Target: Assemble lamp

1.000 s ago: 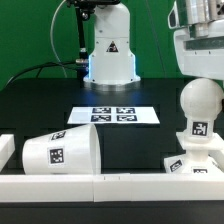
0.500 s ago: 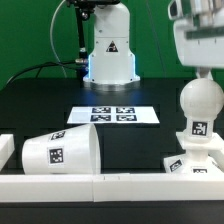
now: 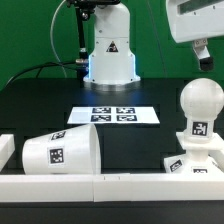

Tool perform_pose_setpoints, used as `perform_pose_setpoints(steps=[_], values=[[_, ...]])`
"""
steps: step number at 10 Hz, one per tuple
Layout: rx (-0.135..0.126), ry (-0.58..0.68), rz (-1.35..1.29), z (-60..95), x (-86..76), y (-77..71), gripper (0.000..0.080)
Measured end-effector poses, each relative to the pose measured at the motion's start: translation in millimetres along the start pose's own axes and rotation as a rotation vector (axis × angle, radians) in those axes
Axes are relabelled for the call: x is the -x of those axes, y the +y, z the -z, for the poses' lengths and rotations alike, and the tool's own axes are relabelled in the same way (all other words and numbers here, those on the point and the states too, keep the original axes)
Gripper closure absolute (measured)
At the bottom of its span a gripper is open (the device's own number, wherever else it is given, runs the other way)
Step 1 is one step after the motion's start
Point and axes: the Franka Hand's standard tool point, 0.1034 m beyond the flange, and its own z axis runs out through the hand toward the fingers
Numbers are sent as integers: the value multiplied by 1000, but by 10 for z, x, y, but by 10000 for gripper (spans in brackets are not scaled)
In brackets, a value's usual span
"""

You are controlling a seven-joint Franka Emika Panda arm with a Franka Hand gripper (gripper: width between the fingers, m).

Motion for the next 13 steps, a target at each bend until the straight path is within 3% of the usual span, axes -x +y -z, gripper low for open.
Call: perform_pose_setpoints(steps=[2,4,5,6,7,9,11,12,13], values=[[-4,0,30,22,-36,8,100],[-56,-17,88,264,-393,146,100],[-76,-22,94,303,-531,173,100],[-122,-27,86,318,-689,195,100],[-136,-31,63,298,-763,241,100],[-132,-31,72,290,-710,225,100],[-137,-29,74,291,-759,239,100],[-195,-43,79,312,-973,305,100],[-225,-69,54,337,-1231,415,100]])
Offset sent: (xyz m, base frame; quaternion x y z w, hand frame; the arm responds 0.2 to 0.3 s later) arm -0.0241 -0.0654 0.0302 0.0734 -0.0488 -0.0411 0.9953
